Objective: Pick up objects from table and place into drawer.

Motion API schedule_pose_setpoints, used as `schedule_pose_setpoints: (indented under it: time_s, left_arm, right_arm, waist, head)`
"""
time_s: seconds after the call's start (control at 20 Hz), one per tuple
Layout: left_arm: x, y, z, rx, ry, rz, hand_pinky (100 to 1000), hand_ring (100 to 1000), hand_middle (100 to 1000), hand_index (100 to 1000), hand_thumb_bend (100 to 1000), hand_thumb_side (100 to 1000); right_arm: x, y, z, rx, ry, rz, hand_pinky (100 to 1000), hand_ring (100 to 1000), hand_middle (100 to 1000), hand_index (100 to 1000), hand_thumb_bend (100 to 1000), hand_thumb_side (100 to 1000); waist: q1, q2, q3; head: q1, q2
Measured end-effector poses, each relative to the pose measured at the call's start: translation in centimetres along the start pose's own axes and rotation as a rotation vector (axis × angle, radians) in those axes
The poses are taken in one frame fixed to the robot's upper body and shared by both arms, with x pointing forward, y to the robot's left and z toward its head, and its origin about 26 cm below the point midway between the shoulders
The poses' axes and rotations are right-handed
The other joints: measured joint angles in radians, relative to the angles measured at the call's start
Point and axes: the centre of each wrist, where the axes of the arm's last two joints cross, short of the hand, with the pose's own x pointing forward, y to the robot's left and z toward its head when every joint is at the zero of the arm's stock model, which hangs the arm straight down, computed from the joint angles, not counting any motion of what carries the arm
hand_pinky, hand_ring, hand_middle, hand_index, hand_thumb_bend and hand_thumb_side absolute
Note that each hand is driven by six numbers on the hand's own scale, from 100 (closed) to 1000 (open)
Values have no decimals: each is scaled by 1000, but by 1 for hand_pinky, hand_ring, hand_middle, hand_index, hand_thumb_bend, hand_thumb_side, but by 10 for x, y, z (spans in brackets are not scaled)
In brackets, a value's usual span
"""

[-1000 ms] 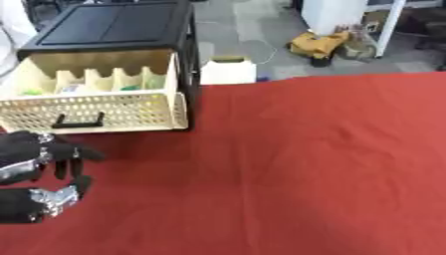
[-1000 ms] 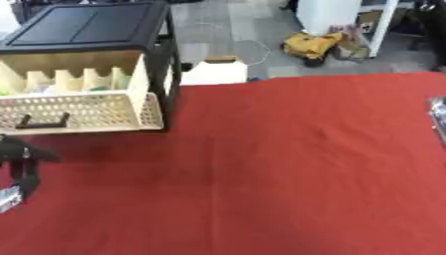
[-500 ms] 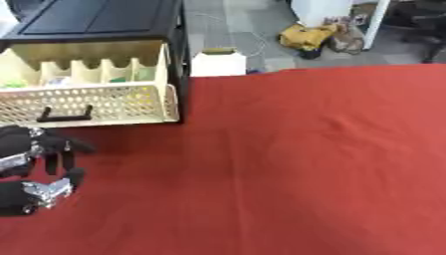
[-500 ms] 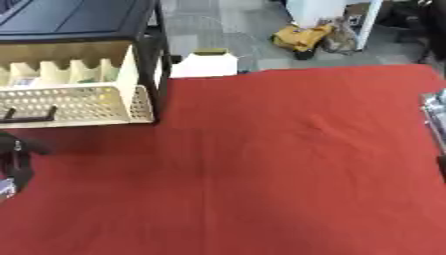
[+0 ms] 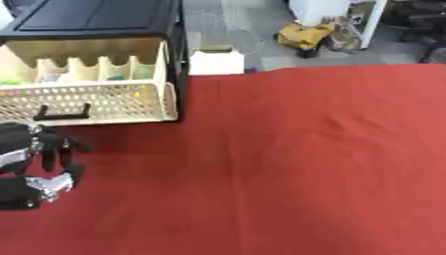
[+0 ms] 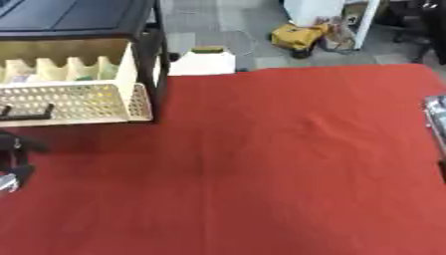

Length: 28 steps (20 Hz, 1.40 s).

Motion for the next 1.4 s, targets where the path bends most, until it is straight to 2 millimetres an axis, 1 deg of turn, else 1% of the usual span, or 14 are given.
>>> schedule_pose_setpoints:
  time_s: [0.1,0.25,0.45,0.75,1.05,1.2,1.4]
  left_arm:
    - [0,2,0,7,12,-10,407,598,602,923,100,1000]
    - [0,6,1,21,42,-32,395,580,581,929,100,1000]
    - [-3,10,-2,41,77,-48,395,597,599,935,100,1000]
    - [-19,10,-9,37,156,-67,396,620,631,936,100,1000]
    - [-32,3,-20,-4,197,-66,384,636,678,937,100,1000]
    - [-39,0,-25,-22,217,-54,358,637,674,936,100,1000]
    - [-46,-2,-31,-30,232,-40,355,636,674,937,100,1000]
  right_arm:
    - [-1,0,2,-4,8,-3,622,786,514,680,247,667]
    - [-2,0,2,-10,12,-7,623,787,514,679,246,666]
    - [-3,0,3,-10,20,-10,624,786,512,678,245,666]
    - [-4,-2,3,-14,24,-7,623,785,511,678,241,664]
    - [-4,-2,4,-20,30,-6,623,786,512,673,240,664]
    - [-4,-1,4,-27,38,-9,623,787,512,672,238,663]
    - [-3,0,4,-35,48,-12,624,787,512,671,240,664]
  waist:
    - [0,0,-3]
    - [1,0,-3]
    - [5,0,-3]
    - [9,0,-3]
    - [13,0,-3]
    - [15,0,-5]
    - [16,0,-8]
  head:
    - [1,-2]
    - [3,-5]
    - [6,-6]
    - [11,-13]
    - [20,-13]
    - [23,-13]
    - [28,-13]
